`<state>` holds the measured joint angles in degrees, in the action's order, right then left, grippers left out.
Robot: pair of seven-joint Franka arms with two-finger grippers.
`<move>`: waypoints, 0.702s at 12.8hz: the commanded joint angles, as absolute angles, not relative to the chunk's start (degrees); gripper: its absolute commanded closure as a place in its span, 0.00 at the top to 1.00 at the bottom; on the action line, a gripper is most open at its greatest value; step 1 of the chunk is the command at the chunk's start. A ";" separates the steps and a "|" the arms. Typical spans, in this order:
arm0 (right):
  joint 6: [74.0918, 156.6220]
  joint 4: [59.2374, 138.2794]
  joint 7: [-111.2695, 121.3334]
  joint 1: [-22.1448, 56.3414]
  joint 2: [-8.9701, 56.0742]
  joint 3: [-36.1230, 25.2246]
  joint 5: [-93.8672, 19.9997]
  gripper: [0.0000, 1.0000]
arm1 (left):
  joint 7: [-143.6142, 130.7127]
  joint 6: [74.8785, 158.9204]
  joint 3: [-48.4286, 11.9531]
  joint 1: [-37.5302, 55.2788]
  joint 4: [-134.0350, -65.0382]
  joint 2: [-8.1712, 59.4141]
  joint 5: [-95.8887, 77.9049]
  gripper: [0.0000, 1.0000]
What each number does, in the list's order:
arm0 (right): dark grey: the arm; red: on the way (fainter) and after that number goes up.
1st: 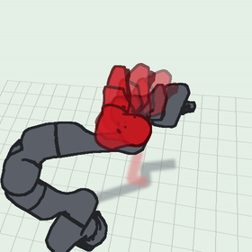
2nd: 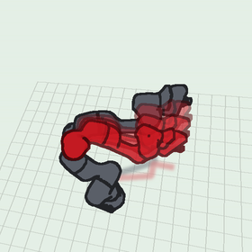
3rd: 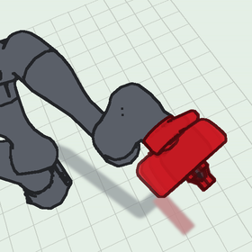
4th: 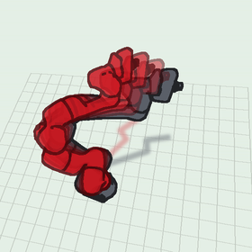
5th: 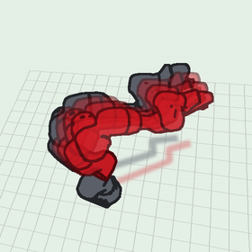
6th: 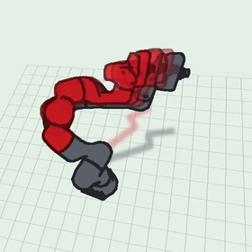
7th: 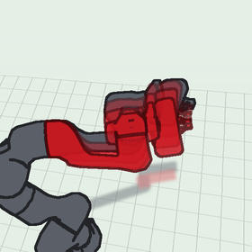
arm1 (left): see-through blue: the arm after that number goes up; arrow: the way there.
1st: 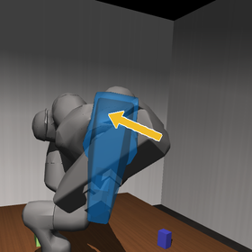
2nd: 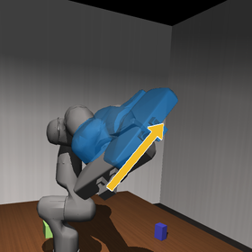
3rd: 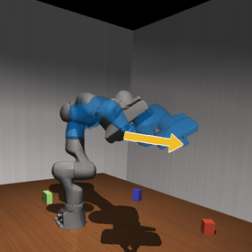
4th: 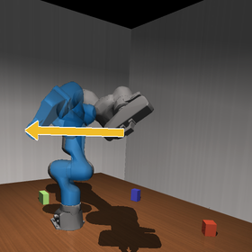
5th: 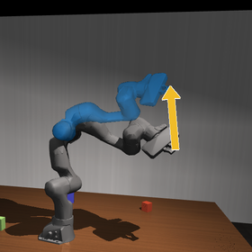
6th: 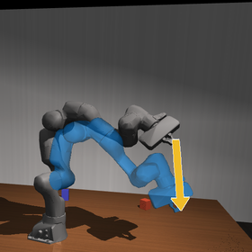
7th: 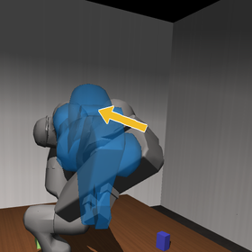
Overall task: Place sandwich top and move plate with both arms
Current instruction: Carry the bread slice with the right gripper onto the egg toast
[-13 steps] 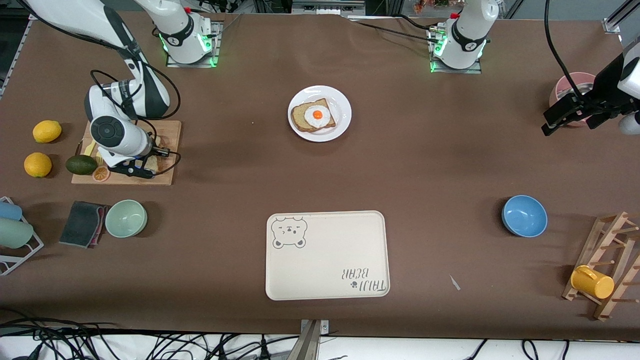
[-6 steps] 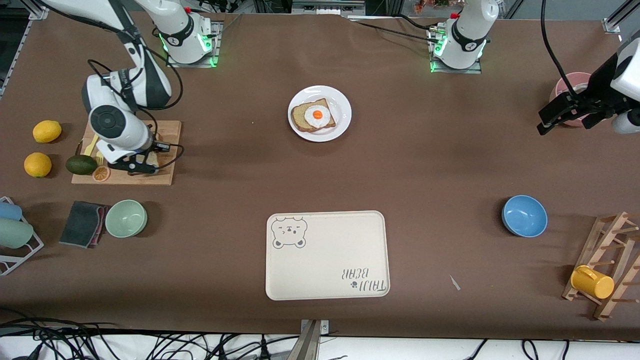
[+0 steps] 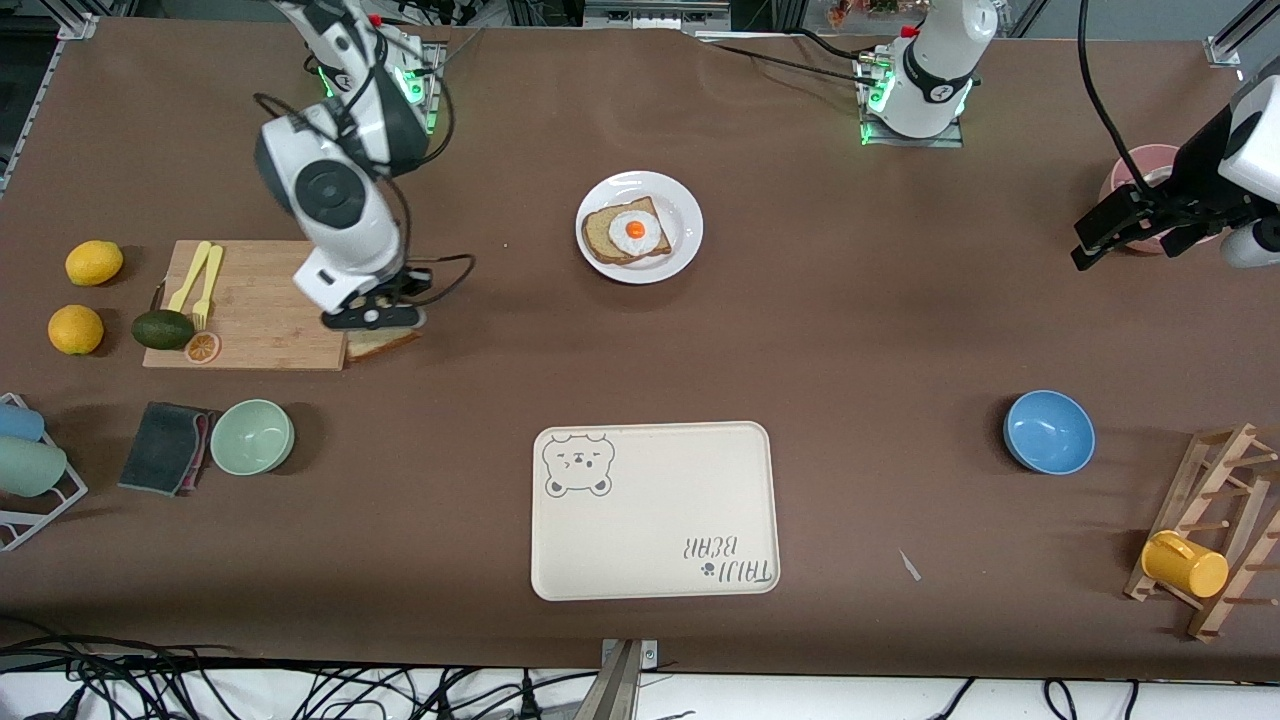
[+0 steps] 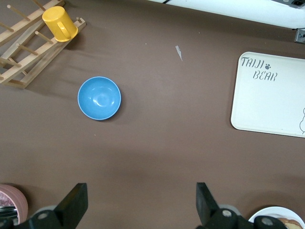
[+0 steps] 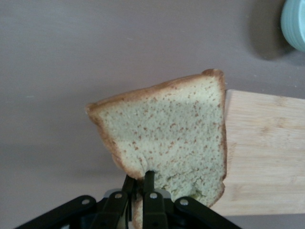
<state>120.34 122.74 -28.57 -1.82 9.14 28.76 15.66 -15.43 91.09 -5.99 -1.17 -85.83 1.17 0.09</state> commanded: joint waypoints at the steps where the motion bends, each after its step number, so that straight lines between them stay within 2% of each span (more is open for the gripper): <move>1: 114.36 118.58 -31.55 -1.94 8.70 36.80 14.77 0.00 | -16.00 90.53 -5.98 -1.32 -84.73 1.32 -0.70 1.00; 6: 114.26 108.30 -43.57 11.67 17.03 37.79 10.72 0.00 | -15.82 90.53 -5.71 -2.02 -84.81 1.58 -0.18 1.00; 9: 114.17 98.92 -53.32 18.79 26.77 37.79 12.38 0.00 | -15.82 90.53 -5.45 -2.11 -84.81 2.20 0.00 1.00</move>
<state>116.00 108.00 -48.04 14.97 18.08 38.05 11.10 -15.46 91.09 -5.30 -1.77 -85.84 1.44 0.10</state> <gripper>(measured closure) 0.899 0.000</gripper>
